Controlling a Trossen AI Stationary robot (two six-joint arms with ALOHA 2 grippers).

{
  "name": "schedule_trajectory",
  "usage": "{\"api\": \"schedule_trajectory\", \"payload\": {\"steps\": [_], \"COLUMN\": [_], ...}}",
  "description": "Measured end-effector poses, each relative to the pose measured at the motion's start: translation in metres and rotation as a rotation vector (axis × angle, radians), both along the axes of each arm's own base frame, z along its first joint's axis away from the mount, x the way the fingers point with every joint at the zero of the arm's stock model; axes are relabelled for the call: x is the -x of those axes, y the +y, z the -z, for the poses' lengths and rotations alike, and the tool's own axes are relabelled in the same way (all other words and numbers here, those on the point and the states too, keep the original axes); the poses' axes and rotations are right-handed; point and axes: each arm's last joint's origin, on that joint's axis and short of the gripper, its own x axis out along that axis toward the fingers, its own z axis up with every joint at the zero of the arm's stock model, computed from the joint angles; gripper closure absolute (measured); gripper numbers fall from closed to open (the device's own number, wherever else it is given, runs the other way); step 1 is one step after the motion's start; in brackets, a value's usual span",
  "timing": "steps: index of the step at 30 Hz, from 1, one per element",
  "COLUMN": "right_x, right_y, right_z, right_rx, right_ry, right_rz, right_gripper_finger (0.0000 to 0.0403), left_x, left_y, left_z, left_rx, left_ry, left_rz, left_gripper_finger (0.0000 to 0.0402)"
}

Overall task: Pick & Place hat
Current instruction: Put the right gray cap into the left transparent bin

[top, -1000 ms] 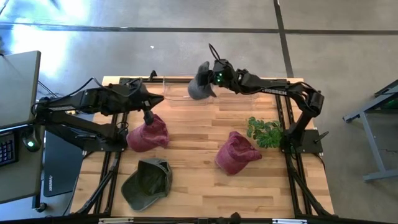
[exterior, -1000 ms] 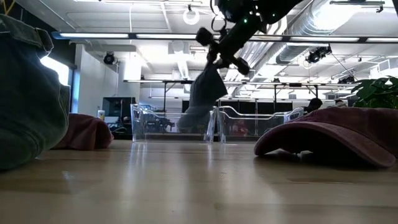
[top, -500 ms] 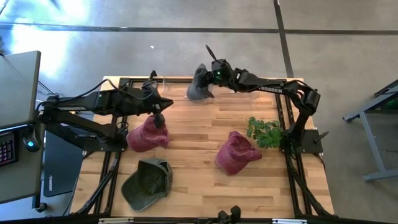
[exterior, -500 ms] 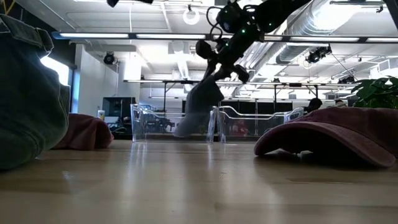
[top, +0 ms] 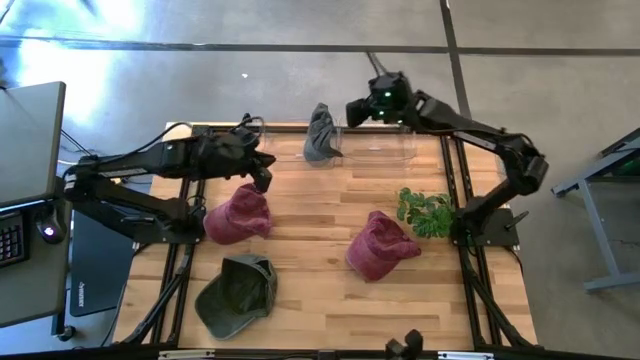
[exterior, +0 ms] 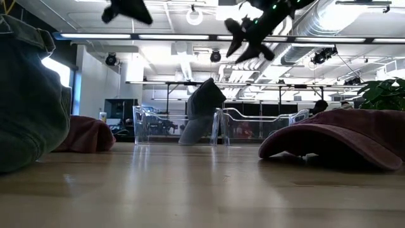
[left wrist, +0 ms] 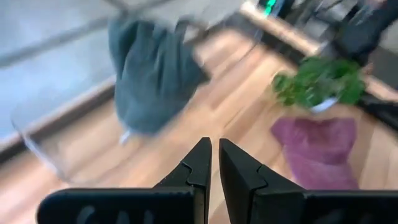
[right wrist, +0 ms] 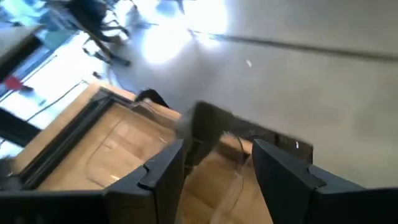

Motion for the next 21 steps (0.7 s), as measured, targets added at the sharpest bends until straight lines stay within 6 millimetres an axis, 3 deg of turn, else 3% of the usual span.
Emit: {"api": "schedule_trajectory", "payload": {"steps": [5, 13, 16, 21], "right_x": [0.005, -0.008, -0.009, 0.007], "right_y": [0.025, 0.072, 0.093, 0.121], "right_z": [-0.015, -0.006, -0.009, -0.027], "right_rx": [0.064, 0.013, 0.028, 0.092], "right_ry": [0.043, 0.167, 0.187, 0.176], "right_rz": [-0.123, -0.255, -0.297, -0.31], "right_gripper_finger": [0.0218, 0.0217, 0.0217, 0.0217], "left_x": [-0.014, -0.058, -0.078, -0.111], "left_y": [0.03, 0.086, 0.105, 0.128], "left_z": [0.016, 0.07, 0.088, 0.108], "left_rx": [0.13, 0.107, 0.094, 0.076], "left_ry": [0.052, 0.262, 0.233, 0.07], "left_rz": [0.002, -0.068, -0.103, -0.053], "left_gripper_finger": [0.0374, 0.0374, 0.0374, 0.0374]}}
